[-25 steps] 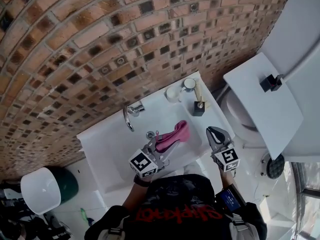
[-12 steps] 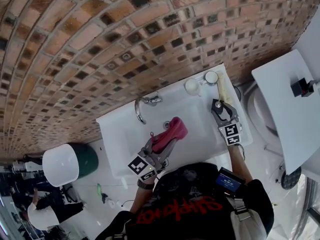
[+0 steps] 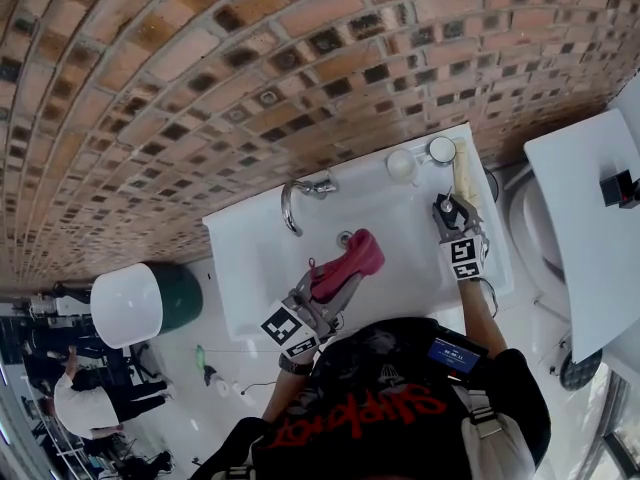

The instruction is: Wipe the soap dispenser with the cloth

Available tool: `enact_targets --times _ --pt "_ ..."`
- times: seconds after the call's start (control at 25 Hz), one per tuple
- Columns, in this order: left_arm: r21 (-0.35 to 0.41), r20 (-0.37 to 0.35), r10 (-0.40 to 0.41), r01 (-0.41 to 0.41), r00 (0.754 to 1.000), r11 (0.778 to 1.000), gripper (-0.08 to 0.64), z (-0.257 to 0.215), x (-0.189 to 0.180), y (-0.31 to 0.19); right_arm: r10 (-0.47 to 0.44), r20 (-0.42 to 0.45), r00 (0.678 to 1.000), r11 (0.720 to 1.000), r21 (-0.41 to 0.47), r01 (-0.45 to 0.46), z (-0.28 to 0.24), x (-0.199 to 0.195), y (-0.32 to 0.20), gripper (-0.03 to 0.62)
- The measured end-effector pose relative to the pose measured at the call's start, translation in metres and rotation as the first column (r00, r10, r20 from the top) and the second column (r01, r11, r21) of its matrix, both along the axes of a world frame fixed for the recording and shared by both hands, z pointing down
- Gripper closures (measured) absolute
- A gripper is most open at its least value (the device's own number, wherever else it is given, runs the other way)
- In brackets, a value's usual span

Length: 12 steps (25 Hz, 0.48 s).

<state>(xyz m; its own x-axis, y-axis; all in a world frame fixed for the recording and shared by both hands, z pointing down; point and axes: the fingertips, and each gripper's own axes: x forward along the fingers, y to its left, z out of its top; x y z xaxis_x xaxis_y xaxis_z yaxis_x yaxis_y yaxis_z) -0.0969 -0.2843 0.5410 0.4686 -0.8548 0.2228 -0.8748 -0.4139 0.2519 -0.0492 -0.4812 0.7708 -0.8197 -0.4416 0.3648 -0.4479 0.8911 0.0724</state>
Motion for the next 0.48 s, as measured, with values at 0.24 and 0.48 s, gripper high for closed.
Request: enact_targets --times 0.24,0.48 --pt "0.010 -0.011 0.020 -0.020 1.000 1.000 0.509 -0.001 0.000 0.004 -0.052 -0.011 0.999 0.998 -0.035 0.052 -0.009 0.003 0.004 0.436" --pt "0.047 -0.016 0.078 -0.077 0.997 0.996 0.509 -0.006 0.002 0.003 -0.147 0.034 0.988 0.988 -0.042 0.149 -0.087 0.013 0.033 0.439"
